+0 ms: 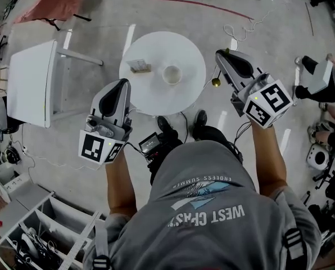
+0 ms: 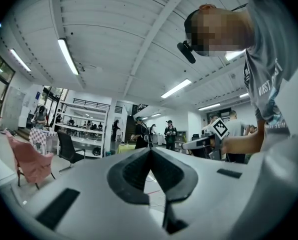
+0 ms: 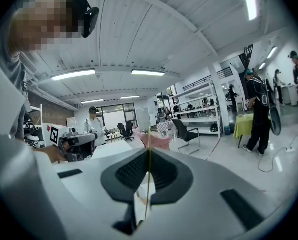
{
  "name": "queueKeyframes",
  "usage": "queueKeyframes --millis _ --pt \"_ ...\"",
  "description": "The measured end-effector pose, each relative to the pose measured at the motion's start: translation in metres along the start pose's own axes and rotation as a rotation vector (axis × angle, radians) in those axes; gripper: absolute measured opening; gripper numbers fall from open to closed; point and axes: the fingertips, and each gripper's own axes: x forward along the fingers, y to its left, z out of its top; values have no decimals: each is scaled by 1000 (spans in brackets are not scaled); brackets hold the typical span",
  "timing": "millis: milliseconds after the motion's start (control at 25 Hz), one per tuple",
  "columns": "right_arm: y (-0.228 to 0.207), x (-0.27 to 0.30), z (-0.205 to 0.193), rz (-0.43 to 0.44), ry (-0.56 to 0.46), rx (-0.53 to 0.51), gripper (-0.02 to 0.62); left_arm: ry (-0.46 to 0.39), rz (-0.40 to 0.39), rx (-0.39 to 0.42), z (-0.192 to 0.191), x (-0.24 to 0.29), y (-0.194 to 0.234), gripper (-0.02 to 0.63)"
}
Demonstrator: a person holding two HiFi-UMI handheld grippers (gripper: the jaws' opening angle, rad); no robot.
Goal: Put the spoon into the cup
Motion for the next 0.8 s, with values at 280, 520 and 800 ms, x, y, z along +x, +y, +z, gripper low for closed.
queueKeyframes --millis 280,520,800 --pt "3 29 -21 -20 3 43 2 51 13 -52 -34 -19 22 2" --pt "-2 37 -34 -32 9 70 2 70 12 -89 -50 -22 23 2" --pt "-20 56 -62 -43 47 122 2 97 2 -123 -73 -10 30 2"
